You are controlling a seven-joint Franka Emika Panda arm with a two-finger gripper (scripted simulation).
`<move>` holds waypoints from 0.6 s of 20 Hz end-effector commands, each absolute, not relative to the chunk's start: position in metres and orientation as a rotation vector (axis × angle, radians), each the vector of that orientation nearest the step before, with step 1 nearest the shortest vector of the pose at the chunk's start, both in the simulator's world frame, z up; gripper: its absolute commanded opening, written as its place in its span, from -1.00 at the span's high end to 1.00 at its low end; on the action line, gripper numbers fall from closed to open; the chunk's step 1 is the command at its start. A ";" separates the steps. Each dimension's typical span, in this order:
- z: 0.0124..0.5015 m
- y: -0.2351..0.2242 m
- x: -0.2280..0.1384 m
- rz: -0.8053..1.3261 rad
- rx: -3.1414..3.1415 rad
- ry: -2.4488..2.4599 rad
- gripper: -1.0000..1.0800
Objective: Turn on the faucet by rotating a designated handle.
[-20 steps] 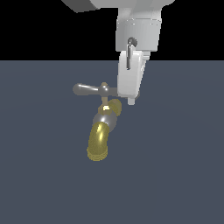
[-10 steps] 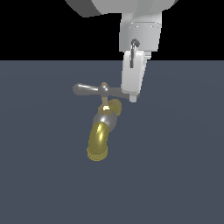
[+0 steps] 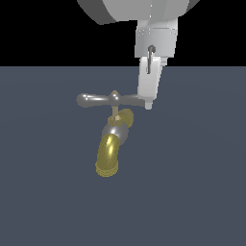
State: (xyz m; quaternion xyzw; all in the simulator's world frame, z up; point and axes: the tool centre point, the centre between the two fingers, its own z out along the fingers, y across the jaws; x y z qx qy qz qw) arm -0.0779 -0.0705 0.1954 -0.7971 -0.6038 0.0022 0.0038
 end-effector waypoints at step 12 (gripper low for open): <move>0.195 -0.083 -0.049 0.007 -2.503 -1.887 1.00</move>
